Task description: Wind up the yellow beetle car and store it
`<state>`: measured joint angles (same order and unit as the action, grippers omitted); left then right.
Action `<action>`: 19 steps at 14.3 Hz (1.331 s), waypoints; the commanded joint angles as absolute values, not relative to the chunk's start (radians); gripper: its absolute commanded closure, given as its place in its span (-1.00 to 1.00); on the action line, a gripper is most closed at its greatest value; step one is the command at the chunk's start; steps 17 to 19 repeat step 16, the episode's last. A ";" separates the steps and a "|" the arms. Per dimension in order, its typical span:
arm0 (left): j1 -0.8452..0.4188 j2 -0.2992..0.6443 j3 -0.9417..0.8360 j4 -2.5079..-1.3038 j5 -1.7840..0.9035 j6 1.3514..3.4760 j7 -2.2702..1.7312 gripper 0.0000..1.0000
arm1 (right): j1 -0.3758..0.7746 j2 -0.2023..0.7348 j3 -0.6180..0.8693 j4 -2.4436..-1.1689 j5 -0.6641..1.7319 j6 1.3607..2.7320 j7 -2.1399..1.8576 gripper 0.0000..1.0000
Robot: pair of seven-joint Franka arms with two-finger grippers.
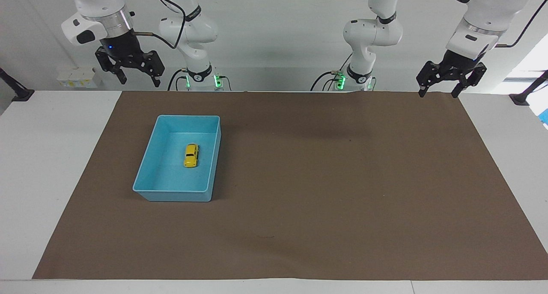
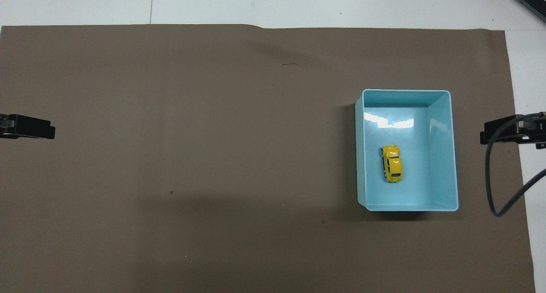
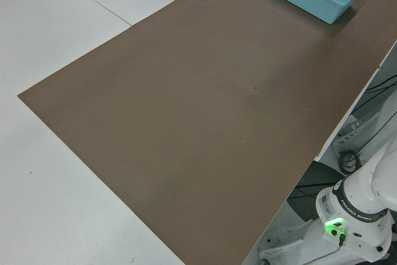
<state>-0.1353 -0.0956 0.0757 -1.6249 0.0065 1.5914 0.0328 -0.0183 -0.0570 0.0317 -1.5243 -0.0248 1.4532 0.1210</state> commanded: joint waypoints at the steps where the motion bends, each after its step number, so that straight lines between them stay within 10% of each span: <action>1: -0.121 -0.100 0.071 -1.618 -0.006 1.578 0.037 -1.00 | -0.023 -0.061 0.032 -1.532 -0.017 1.465 0.103 -1.00; 19: -0.121 -0.100 0.071 -1.618 -0.006 1.578 0.037 -1.00 | -0.015 -0.066 0.034 -1.534 -0.015 1.454 0.103 -1.00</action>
